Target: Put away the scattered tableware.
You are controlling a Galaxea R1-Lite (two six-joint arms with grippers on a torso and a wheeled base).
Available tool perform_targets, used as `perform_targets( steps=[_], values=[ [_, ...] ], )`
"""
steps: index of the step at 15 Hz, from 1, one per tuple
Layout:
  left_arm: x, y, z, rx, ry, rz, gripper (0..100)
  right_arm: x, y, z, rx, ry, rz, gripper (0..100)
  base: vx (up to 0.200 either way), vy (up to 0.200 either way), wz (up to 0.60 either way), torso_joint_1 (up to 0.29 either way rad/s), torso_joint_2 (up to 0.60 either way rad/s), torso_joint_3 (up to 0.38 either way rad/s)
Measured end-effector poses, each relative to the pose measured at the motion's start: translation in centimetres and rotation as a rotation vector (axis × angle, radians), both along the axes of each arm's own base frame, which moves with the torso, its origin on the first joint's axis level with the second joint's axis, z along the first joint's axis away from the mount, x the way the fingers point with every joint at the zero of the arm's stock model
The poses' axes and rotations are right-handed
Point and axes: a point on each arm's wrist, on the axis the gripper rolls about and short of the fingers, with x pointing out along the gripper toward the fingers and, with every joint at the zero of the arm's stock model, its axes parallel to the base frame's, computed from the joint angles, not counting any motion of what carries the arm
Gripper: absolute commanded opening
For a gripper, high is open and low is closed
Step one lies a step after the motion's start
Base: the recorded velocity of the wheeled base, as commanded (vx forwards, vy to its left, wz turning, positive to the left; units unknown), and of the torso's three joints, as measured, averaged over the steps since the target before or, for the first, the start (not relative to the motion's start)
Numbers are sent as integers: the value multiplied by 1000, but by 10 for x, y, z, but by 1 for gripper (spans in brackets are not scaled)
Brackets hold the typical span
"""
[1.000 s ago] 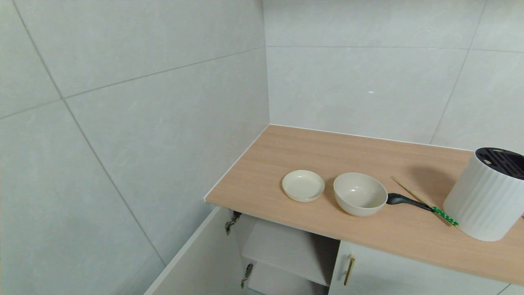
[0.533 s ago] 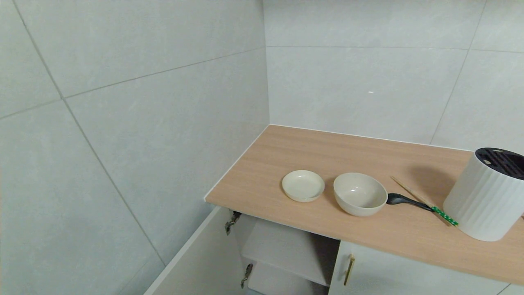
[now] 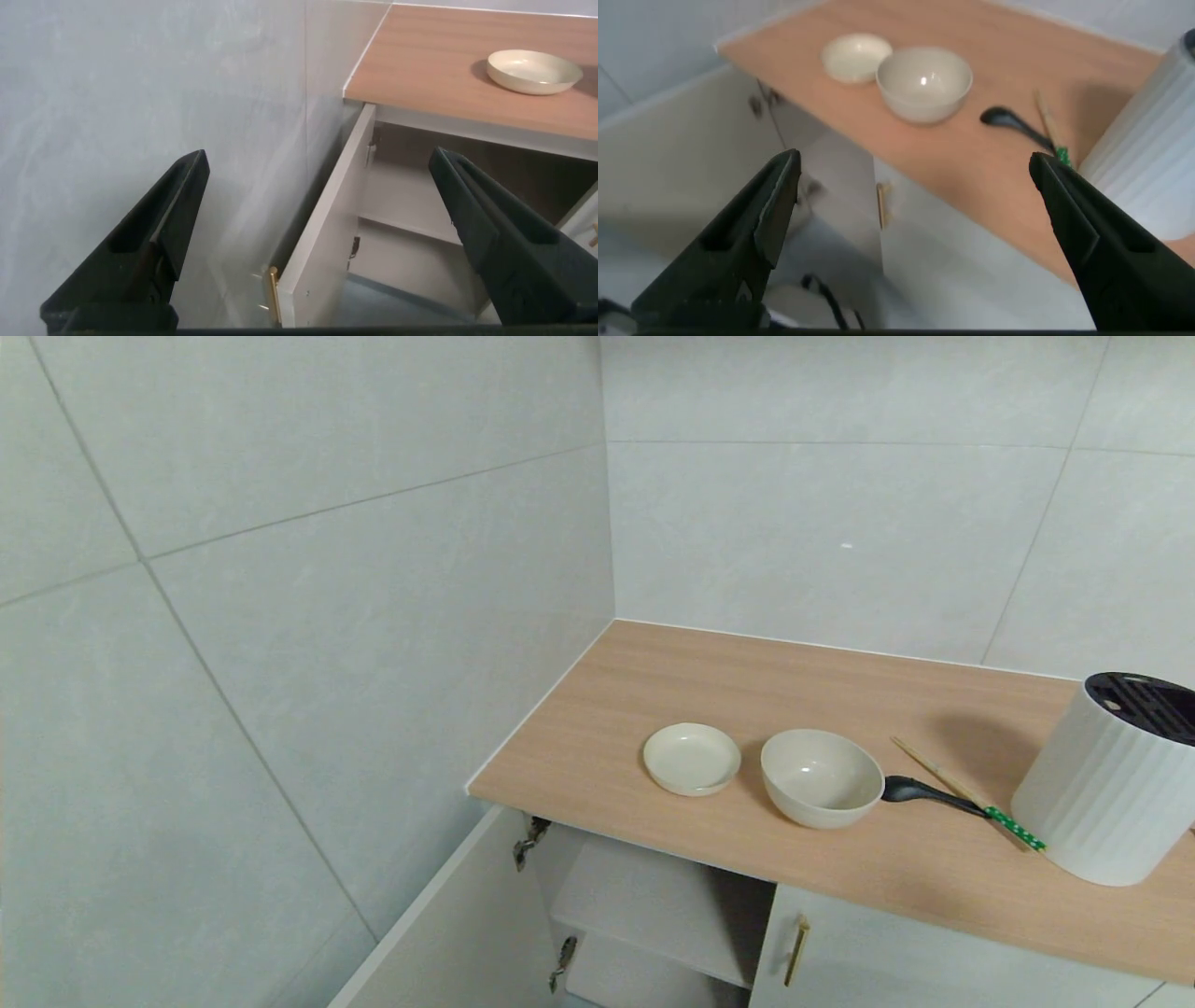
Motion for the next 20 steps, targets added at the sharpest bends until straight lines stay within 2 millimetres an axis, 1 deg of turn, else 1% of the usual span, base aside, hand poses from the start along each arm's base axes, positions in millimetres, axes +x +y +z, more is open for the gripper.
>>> perform_targets(
  steps=[2,7,10,14,18,20],
  values=[
    [0,0,0,0,0,0,100,9,1,0,-28,41,8,100,0,0,0,0,0,0],
    [0,0,0,1,0,-1,100,24,4,3,-42,98,29,100,0,0,0,0,0,0],
    [0,0,0,1,0,-1,100,41,7,7,-53,158,26,100,0,0,0,0,0,0],
    [0,0,0,1,0,-1,100,67,11,4,-63,221,23,100,0,0,0,0,0,0],
    [0,0,0,1,0,-3,100,79,14,-2,-72,276,37,100,0,0,0,0,0,0],
    [0,0,0,0,1,-3,100,86,17,-1,-78,297,54,100,0,0,0,0,0,0]
  ],
)
